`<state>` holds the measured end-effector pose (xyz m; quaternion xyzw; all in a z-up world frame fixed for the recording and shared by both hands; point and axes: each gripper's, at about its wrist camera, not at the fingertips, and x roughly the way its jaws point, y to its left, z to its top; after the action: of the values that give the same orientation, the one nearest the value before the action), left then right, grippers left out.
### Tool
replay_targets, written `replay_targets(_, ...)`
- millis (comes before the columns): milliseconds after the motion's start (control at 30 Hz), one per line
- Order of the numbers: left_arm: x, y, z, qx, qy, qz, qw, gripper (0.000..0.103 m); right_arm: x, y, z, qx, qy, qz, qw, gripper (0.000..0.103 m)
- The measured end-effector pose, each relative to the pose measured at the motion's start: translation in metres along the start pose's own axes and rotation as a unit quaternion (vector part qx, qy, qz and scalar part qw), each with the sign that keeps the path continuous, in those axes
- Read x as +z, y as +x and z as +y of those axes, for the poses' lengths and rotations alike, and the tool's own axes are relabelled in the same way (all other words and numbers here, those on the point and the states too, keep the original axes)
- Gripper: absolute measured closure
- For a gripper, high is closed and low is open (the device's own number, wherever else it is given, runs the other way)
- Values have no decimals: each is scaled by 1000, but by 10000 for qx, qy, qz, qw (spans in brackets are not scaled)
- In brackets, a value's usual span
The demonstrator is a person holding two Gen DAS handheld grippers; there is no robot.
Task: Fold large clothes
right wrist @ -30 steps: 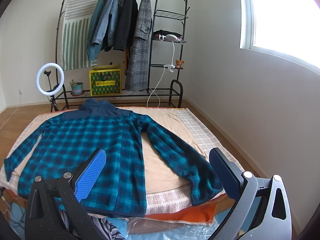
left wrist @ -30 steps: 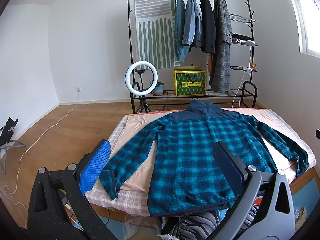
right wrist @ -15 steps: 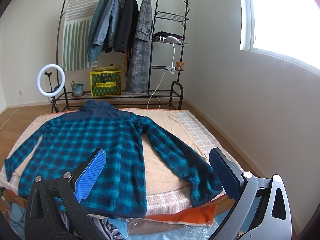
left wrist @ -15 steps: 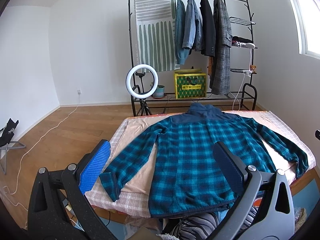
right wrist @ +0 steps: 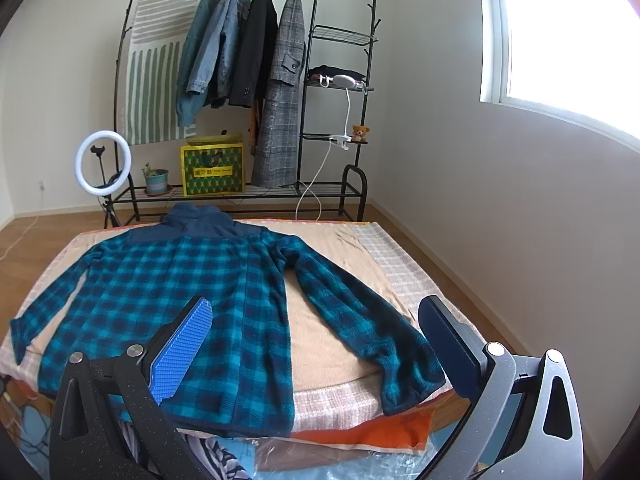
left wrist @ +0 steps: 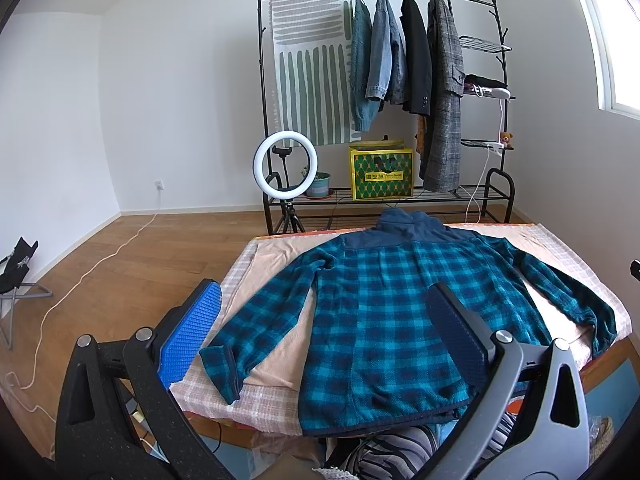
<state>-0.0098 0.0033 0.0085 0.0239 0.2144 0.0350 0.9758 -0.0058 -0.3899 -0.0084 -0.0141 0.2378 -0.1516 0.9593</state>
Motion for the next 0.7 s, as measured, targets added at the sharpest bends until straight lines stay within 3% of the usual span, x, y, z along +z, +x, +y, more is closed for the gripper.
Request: replay_targets(700,-5,1,0,-1,4,-18,10000,0,-1,2,3,13,-33,35,10000,0)
